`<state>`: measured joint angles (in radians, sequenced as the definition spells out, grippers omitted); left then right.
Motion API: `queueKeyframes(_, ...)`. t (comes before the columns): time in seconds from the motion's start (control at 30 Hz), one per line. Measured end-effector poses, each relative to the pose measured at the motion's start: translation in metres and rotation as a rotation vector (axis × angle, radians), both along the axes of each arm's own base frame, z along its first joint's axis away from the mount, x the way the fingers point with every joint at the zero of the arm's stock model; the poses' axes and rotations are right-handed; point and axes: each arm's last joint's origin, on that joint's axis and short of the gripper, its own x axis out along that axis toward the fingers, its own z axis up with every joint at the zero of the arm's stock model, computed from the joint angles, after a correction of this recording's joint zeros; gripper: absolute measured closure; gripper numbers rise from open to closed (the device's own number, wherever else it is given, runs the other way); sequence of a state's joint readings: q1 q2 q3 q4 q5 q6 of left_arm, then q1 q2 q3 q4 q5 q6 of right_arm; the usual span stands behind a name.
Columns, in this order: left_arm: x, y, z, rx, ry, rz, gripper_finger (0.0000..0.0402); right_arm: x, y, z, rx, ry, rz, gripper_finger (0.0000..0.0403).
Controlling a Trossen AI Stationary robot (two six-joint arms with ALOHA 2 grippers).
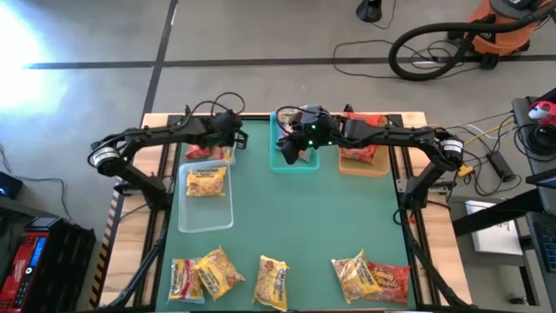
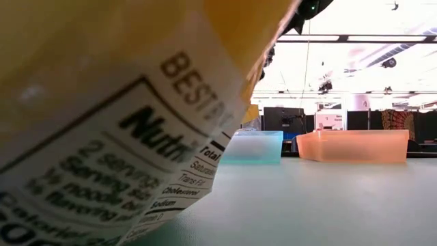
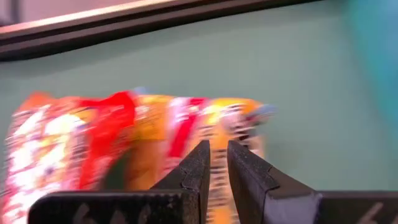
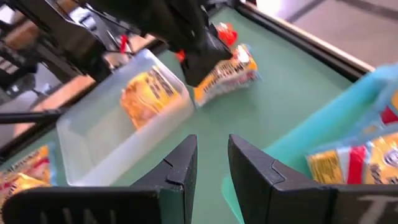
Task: Sort Maruchan noodles
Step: Put the top blue noodle pack into the blue bin
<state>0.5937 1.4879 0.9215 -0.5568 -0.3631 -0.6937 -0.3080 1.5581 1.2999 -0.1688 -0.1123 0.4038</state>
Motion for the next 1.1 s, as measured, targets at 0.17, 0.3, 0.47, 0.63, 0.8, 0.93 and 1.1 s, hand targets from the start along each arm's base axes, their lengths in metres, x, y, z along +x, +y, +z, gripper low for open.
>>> queueKeyframes(0.17, -0.014, 0.006, -0.004, -0.028, 0.069, 0.058, 0.0363, 0.008, 0.004, 0.001, -0.013, -0.061, 0.014, 0.0323)
queueKeyframes(0.3, -0.018, 0.009, -0.007, -0.030, 0.080, 0.074, 0.0363, 0.014, 0.007, -0.006, 0.006, -0.058, 0.017, 0.0323)
queueKeyframes(0.47, -0.025, 0.004, -0.020, -0.039, 0.116, 0.095, 0.0363, 0.016, 0.009, -0.009, 0.030, -0.054, 0.011, 0.0323)
queueKeyframes(0.63, -0.032, -0.003, -0.040, -0.080, 0.078, 0.119, 0.0363, 0.016, 0.009, -0.009, 0.030, -0.054, 0.012, 0.0323)
queueKeyframes(0.8, -0.031, -0.004, -0.049, -0.085, -0.012, 0.109, 0.0363, 0.018, 0.009, -0.011, 0.031, -0.049, 0.012, 0.0323)
queueKeyframes(0.93, -0.025, -0.003, -0.048, -0.101, -0.096, 0.059, 0.0363, 0.021, 0.007, -0.019, 0.033, -0.027, 0.004, 0.0323)
queueKeyframes(1.1, -0.017, -0.001, -0.045, -0.136, -0.183, -0.022, 0.0363, 0.028, 0.006, -0.036, 0.051, 0.020, 0.002, 0.0323)
